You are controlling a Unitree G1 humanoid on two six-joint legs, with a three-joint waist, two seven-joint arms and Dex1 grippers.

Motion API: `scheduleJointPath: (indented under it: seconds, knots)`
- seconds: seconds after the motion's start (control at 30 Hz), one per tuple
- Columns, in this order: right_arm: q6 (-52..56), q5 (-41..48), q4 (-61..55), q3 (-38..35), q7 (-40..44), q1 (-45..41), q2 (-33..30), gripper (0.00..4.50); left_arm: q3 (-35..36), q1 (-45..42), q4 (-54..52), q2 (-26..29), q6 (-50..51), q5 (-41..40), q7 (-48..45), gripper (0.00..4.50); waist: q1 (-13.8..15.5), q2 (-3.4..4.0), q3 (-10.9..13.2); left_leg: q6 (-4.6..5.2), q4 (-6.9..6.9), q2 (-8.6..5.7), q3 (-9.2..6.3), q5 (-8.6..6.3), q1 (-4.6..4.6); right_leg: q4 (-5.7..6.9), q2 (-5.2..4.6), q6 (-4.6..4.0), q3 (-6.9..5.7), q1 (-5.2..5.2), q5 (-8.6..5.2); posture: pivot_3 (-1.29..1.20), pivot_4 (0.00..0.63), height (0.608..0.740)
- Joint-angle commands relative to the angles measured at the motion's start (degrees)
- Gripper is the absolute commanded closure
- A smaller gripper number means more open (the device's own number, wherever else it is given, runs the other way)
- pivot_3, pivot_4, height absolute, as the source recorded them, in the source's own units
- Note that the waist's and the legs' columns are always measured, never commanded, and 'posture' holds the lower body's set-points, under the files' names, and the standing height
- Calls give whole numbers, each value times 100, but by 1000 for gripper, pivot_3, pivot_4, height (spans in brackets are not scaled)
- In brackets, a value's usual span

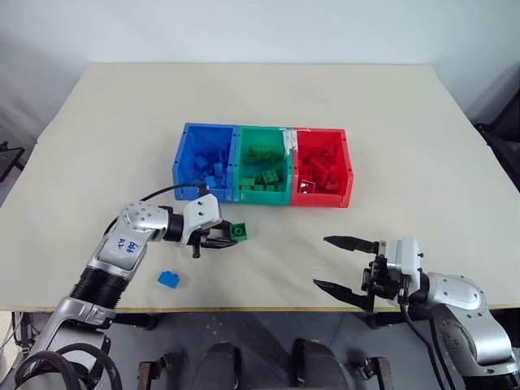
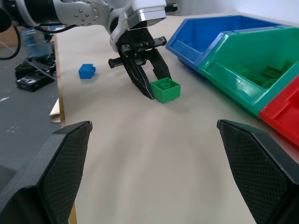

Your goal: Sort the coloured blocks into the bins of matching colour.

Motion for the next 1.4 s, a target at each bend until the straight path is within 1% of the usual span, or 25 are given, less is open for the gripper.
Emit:
scheduleJointPath:
  seconds: [0.03, 0.17, 0.27, 0.33, 0.4, 0.5, 0.6, 0.63, 0.7, 0.77, 0.87, 0.9, 1.1, 1.13, 1.17, 1.2, 1.3, 1.4]
  knots:
    - [-149, 31, -371, -285, -265, 254, 52, 0, 327, -105, -130, -154, -148, -260, 23, 3039, 2, 0, 0, 1, 1, 0, -2, 0, 0, 1, 0, 0, 0, 0, 0, 0, 150, 740]
    - [-57, 382, -589, -831, -807, 395, 173, 0, 978, -323, -425, -373, 269, -905, 207, 3039, -12, -1, 1, 3, 9, 2, -5, -2, -7, 3, -1, 0, -1, -1, 0, 0, 150, 740]
    - [-125, 473, -710, -1094, -1182, 407, 357, 0, 1233, -769, -318, -674, 431, -1081, 569, 3039, 3, -1, 1, 2, 20, 3, -12, -2, -8, 10, 0, 1, -5, 1, 0, 0, 150, 740]
    - [-274, 333, -738, -1162, -1462, 320, 529, 0, 1352, -1317, 75, -1085, 605, -976, 1247, 3039, 18, -2, 1, 3, 23, -1, -16, -2, -5, 9, -1, 2, -7, 13, 1, 0, 150, 740]
    - [-388, 208, -717, -1178, -1593, 249, 610, 0, 1393, -1579, 302, -1301, 696, -886, 1566, 3039, 10, -3, 0, 4, 28, -5, -23, -2, -5, 5, -1, 7, -10, 20, 4, 0, 150, 740]
    - [-455, 97, -707, -1099, -1685, 15, 609, 0, 1187, -2022, 990, -1626, 361, -637, 1683, 3039, -12, -2, 0, 9, 24, -8, -18, -5, -2, 1, -2, 10, -6, 21, 5, 0, 150, 740]
    - [-416, 69, -720, -1018, -1670, -148, 513, 0, 1028, -2188, 1358, -1646, 192, -406, 1626, 3039, -36, -2, 0, 8, 21, -7, -13, -5, -1, -4, 0, 10, -7, 20, 5, 0, 150, 740]
    - [-392, 61, -729, -985, -1634, -223, 462, 0, 989, -2203, 1421, -1614, 146, -337, 1610, 2317, -42, -2, 0, 8, 19, -5, -12, -5, -1, -5, 1, 10, -7, 19, 5, 0, 150, 740]
    - [-332, 86, -722, -934, -1551, -345, 361, 0, 981, -2142, 1424, -1511, 47, -248, 1595, 1771, -38, -3, 0, 8, 19, -5, -11, -5, -2, -7, 2, 10, -6, 18, 5, 0, 150, 740]
    - [-288, 131, -694, -897, -1466, -422, 288, 0, 1033, -2029, 1337, -1403, 12, -247, 1547, 1105, -34, -3, 0, 8, 19, -5, -11, -5, -4, -10, 1, 10, -6, 17, 5, 0, 150, 740]
    - [-223, 182, -530, -778, -1228, -653, 150, 0, 1320, -1568, 972, -1034, -146, -508, 1222, 144, -47, -2, 0, 9, 19, -4, -12, -5, -3, -10, 1, 10, -6, 17, 5, 0, 150, 740]
    - [-179, 210, -454, -724, -1139, -762, 119, 0, 1459, -1360, 841, -851, -123, -580, 1146, 8, -69, -2, 0, 9, 19, -3, -11, -5, -2, -9, 1, 10, -4, 17, 5, 0, 150, 740]
    - [-20, 248, 24, -198, -302, -1351, -60, 0, 2550, 259, -91, 231, -446, -1593, -135, 8, -161, -2, 0, 8, 17, 6, -19, -5, -4, -14, 2, 10, -10, 17, 5, 0, 150, 740]
    - [55, 202, 126, 36, -27, -1497, -130, 0, 2874, 774, 50, 513, -957, -1568, -412, 8, -88, -2, 1, 8, 17, 6, -19, -5, -4, -15, 2, 10, -10, 18, 5, 0, 150, 740]
    - [134, 207, 219, 242, 215, -1650, -151, 0, 3195, 1189, 192, 729, -1232, -1529, -537, 8, -74, -4, -1, 9, 21, 0, -33, -5, -10, -15, -2, 10, -22, 23, 5, 0, 150, 740]
    - [189, 216, 290, 377, 378, -1760, -161, 0, 3396, 1463, 295, 873, -1421, -1517, -597, 8, -166, 1, -3, 16, 24, 5, -34, -11, 0, -27, -2, 15, -12, 32, 8, 0, 150, 740]
    - [291, 275, 317, 788, 875, -2078, -132, 0, 4058, 2508, 367, 1278, -1442, -1713, -832, 8, -216, -2, 0, 17, 12, 14, -49, -25, 14, -30, 1, 11, -8, 31, 6, 0, 150, 740]
    - [295, 179, 352, 1032, 1229, -2216, -194, 0, 4624, 3590, 331, 1506, -1611, -1759, -1099, 8, -197, -2, 0, 17, 10, 21, -52, -32, 13, -31, 2, 8, -10, 29, 4, 0, 150, 740]
